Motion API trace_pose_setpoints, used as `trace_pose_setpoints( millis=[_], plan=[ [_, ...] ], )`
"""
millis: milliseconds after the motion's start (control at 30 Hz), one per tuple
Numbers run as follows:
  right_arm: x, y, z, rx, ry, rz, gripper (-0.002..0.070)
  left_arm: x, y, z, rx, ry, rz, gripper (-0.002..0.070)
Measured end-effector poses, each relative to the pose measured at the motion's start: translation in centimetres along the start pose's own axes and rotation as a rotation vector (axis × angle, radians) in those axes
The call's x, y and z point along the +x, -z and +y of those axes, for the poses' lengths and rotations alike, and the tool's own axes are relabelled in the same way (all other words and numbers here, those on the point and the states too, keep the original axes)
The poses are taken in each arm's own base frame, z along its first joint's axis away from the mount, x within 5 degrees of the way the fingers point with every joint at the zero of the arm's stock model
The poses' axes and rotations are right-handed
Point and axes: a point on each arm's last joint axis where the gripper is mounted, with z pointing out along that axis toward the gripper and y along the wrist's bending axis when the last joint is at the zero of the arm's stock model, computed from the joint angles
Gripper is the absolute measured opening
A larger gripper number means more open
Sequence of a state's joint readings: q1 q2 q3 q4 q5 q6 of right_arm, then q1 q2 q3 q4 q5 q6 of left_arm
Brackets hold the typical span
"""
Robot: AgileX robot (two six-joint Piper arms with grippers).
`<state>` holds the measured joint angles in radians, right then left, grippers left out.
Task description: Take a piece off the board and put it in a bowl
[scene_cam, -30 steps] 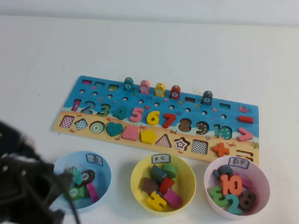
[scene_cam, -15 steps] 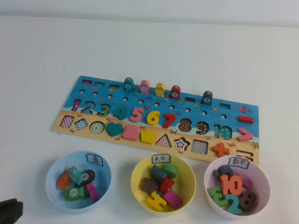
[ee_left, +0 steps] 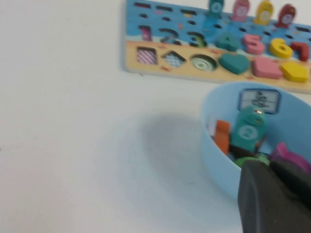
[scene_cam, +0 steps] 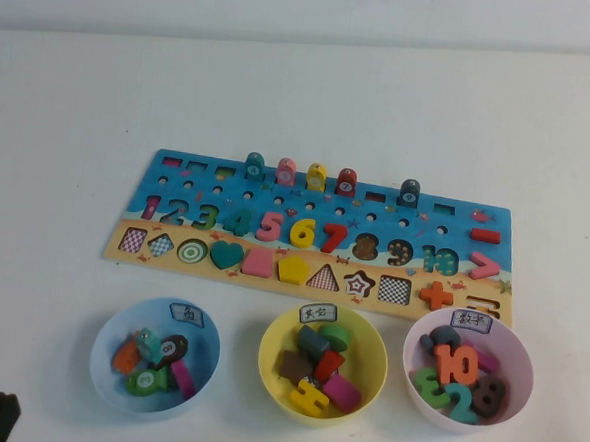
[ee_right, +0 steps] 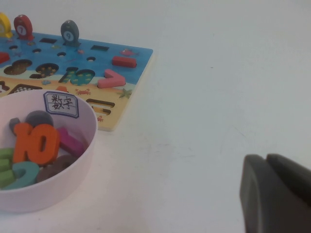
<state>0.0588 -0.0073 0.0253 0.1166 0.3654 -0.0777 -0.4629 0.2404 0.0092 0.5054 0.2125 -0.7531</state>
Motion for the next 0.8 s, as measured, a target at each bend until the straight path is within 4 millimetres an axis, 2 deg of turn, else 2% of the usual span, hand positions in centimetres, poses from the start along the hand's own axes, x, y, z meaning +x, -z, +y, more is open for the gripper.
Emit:
trace_pose_setpoints(
  millis=[167,333,500,800],
  plan=[
    [0.0,0.0,0.0,0.0,0.0,0.0,-0.0017,-0.4,0.5,1.0,-0.137,-0.046,-0.126,-0.0003],
    [0.0,0.0,0.0,0.0,0.0,0.0,-0.0017,-0.3,1.3,1.4,-0.244,-0.244,-0.151,-0.0003],
    [0.0,0.0,0.0,0.0,0.0,0.0,-0.0017,0.8,1.7,1.3,-0.227,-0.278,-0.075,-0.0003],
    [0.0,0.0,0.0,0.0,0.0,0.003,-0.0017,1.0,1.6,1.1,-0.205,-0.283,-0.063,-0.0003]
  ],
)
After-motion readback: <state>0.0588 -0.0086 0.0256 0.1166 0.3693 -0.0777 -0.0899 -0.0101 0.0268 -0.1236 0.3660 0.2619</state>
